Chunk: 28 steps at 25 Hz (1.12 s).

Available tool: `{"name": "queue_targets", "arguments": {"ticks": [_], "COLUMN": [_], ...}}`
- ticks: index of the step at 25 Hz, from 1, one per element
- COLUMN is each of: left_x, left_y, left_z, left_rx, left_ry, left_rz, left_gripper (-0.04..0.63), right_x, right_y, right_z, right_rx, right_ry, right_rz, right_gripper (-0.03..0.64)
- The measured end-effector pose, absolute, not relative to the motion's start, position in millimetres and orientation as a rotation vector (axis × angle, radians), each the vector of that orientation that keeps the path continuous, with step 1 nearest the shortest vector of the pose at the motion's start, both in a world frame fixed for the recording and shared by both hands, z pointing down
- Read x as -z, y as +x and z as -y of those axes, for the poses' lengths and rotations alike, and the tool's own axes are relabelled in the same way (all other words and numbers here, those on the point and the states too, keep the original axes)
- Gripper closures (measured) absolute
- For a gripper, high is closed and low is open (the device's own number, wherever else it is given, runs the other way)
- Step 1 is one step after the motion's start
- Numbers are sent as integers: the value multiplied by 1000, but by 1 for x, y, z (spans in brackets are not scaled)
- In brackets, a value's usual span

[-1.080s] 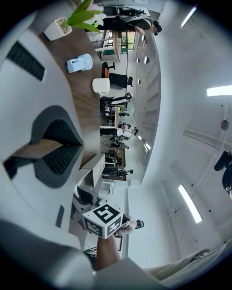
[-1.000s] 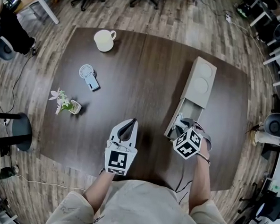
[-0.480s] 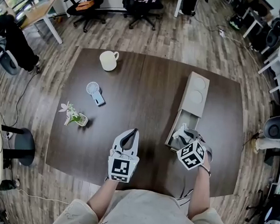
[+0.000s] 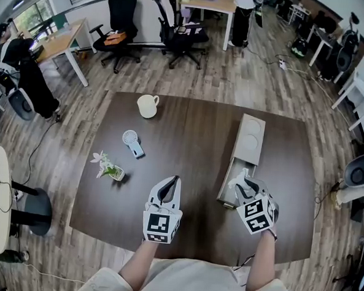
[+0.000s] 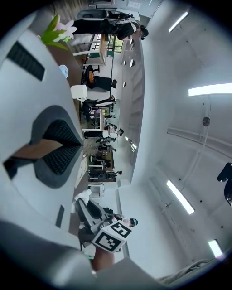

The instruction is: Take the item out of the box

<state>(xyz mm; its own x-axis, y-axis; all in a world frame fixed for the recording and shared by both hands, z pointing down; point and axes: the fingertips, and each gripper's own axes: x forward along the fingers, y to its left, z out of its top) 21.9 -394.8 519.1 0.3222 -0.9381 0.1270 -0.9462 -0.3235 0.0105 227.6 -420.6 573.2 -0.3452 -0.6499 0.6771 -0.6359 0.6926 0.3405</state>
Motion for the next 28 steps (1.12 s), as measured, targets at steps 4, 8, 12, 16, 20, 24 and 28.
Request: {"name": "queue_targets", "arguments": {"ticks": [4,8,12,16,20,24,28], "left_x": [-496,-475,-456,-439,-430,-422,-418], "left_y": [21,20,17,17,14,12,14], "left_z": [397,398,399,398,397,393,388], "left_rx": [-111,-80,-52,-15,3,13,24], "left_ry": [2517,2544,2565,2586,2603,2619,2631], "left_rz": [1799,1821,1842,1855,1873,1887,1895], "left_gripper": [594,594,594,594,594,594,594], "right_x": [-538,-506,-472,-440,-417,-400,-389], "right_y": [227,238,250,268,279,287,303], "right_z": [419,417,415,410,403,390,377], "right_rx": [33,44,56,103,188,247,248], "right_ry": [1100,1237,1392,1566,1708,1835,1978], "right_rz": [2166,2228,2315,2379,2428,2476,2501], "right_gripper": [509,509,509,509,508,508,508]}}
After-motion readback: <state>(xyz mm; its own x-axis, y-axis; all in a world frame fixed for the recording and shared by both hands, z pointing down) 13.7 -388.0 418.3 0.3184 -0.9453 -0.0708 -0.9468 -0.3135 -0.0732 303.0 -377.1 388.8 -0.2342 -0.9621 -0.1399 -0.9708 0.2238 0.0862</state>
